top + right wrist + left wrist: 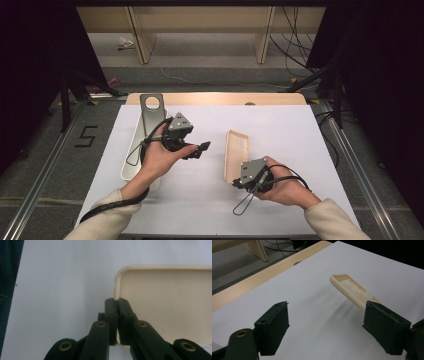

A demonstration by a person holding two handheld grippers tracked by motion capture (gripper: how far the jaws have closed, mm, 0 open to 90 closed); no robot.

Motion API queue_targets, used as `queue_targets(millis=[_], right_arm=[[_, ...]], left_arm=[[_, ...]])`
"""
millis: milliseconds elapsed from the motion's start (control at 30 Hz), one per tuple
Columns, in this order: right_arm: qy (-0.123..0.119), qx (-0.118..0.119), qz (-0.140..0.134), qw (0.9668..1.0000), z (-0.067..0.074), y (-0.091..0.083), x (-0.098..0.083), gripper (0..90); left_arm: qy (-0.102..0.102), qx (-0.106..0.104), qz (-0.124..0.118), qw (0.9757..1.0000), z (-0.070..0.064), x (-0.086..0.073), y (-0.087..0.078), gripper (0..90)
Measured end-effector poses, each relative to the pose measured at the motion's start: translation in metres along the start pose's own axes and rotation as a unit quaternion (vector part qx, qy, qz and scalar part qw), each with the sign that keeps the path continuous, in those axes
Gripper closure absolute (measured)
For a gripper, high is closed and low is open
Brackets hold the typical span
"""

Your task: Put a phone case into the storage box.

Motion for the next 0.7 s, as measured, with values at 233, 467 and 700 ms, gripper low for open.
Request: queue_targets(millis=[233,467,700], right_arm=[[-0.003,0.000,-0.004,1.0000,0.001,0.001,0.002,88.0],[-0.007,0.000,-0.007,0.9999,0.002,0.002,0.004,88.1],[-0.009,-0.002,-0.008,0.9999,0.003,0.002,0.005,88.0]], left_arm=[[0.002,-0.012,0.014,0.9998,-0.005,0.007,0.017,20.8],[-0.010,-0.025,0.025,0.9993,-0.010,0.011,0.037,23.6],[-0.023,-0.030,0.035,0.9987,-0.011,0.015,0.051,26.2]])
Point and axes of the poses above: each handheld gripper's, and its own axes: y roughly forward along the jaws, x roughly out of its top, z roughly to its left, the point moved 2 cm from there along y, roughly forward along the jaws, and after that the axes turned 7 degrees about y, right-handed, at the moved point
